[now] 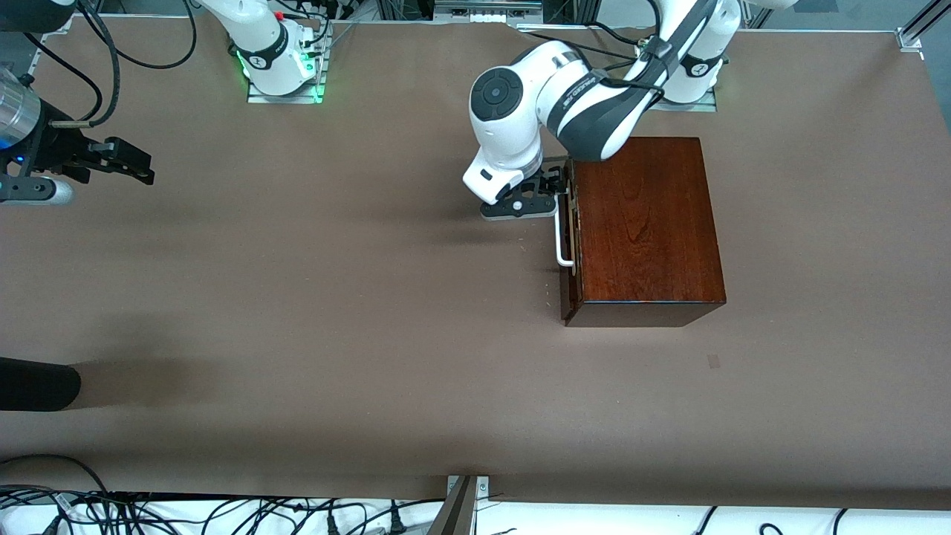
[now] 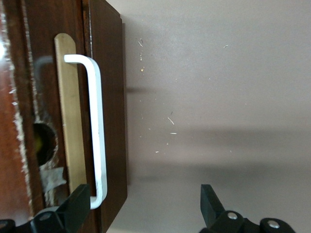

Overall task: Open drawer, take yellow block, close drawer
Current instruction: 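Move the left gripper to the white drawer handle, then grasp the handle with the left gripper and pull the drawer open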

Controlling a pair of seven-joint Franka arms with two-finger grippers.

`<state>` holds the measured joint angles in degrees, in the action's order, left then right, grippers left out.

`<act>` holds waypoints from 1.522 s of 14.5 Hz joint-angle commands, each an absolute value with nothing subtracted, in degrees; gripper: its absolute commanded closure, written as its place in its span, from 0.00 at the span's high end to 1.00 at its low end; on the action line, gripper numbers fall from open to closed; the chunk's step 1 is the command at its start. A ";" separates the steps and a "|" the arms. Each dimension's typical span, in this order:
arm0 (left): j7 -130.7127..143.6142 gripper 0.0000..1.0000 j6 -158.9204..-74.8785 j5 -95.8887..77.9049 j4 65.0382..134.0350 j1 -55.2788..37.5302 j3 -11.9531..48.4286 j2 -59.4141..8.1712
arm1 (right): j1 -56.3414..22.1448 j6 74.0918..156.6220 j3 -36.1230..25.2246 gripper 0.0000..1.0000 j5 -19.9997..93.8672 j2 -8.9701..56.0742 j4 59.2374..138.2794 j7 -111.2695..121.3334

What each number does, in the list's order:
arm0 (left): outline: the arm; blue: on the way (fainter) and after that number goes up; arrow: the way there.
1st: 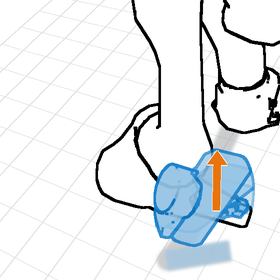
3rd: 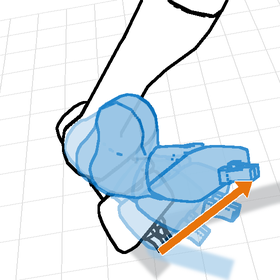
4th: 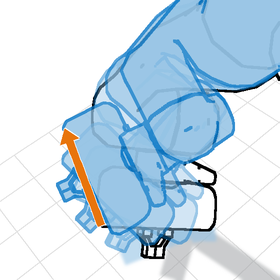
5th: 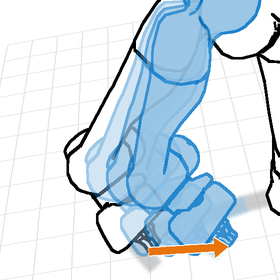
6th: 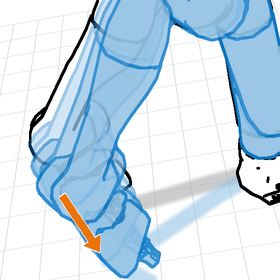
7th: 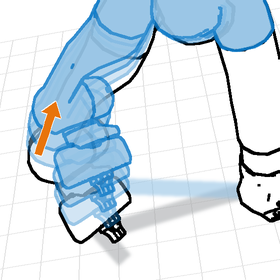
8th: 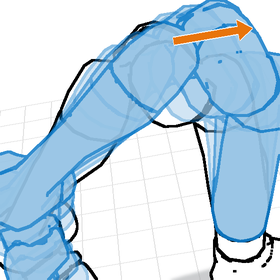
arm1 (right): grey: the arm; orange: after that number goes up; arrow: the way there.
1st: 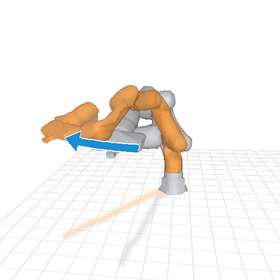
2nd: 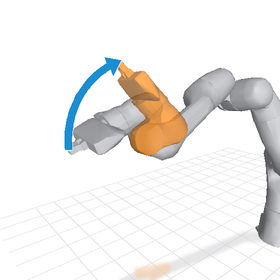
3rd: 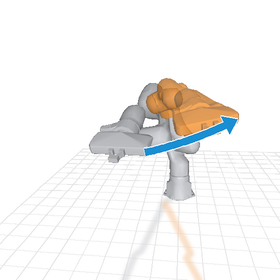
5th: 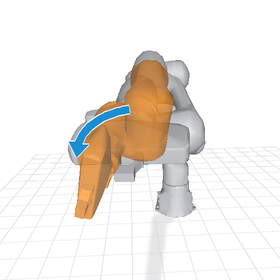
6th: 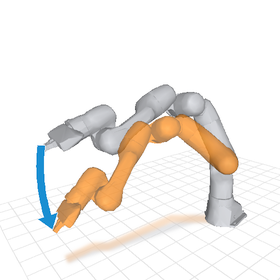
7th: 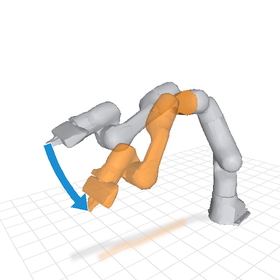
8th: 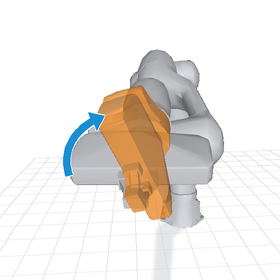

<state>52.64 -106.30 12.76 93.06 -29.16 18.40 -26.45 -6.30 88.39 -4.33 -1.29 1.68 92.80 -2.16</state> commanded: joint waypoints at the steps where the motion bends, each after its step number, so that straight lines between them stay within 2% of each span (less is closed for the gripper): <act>1: 52.91 1.00 -107.40 15.46 93.60 -29.71 17.84 -27.24 | -5.89 87.71 -4.31 1.00 -1.58 1.93 92.99 -2.20; 10: 52.30 1.00 -110.30 17.93 94.48 -29.71 15.47 -29.44 | -5.71 87.54 -4.66 1.00 -1.15 2.20 92.63 -1.93; 13: 52.29 1.00 -111.18 17.93 94.74 -29.71 15.21 -29.97 | -5.71 85.17 -4.83 1.00 0.69 2.20 92.46 -2.02; 18: 52.21 1.00 -111.53 18.81 94.83 -29.71 14.41 -30.06 | -5.54 85.17 -10.89 1.00 9.31 2.37 92.46 -1.50; 22: 53.35 1.00 -113.90 18.63 95.98 -29.88 14.50 -30.85 | -6.76 86.65 -10.02 1.00 7.92 2.90 92.29 -0.88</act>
<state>52.58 -112.32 17.28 94.90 -29.19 14.88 -30.62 -5.83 86.24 -10.83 8.05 2.79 92.67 -1.28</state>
